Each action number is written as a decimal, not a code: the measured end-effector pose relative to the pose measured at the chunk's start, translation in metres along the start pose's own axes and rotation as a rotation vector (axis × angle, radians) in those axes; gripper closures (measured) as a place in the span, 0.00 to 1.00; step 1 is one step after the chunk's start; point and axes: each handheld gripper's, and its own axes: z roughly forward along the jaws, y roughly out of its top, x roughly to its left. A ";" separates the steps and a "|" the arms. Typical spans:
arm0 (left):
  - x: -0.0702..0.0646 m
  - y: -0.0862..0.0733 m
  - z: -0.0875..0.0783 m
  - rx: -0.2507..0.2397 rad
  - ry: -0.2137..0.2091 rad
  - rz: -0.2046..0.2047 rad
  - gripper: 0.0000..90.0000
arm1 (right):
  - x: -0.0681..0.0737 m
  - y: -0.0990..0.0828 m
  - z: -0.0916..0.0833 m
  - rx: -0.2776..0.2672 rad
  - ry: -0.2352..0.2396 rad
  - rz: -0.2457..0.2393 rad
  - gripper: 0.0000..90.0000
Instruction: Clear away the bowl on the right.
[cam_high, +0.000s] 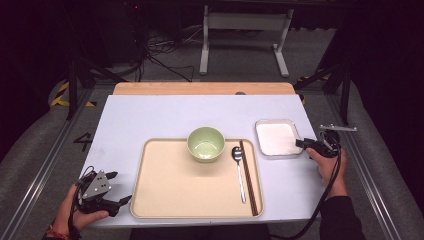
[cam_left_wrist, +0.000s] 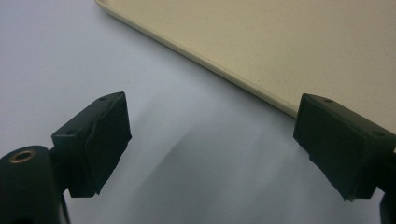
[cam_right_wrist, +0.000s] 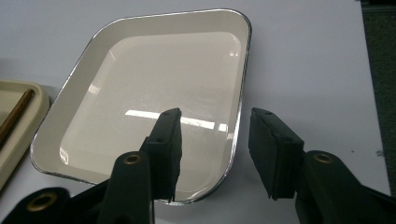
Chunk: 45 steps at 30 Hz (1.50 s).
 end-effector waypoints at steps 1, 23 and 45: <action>0.000 0.000 0.000 0.003 -0.001 0.000 0.13 | -0.001 -0.001 0.002 0.008 0.004 0.006 0.62; 0.001 0.000 0.002 0.014 0.002 -0.004 0.13 | -0.009 -0.002 0.018 0.041 -0.010 0.088 0.95; 0.003 -0.002 -0.002 -0.005 0.005 -0.007 0.13 | -0.012 0.001 -0.003 -0.109 0.009 0.128 0.99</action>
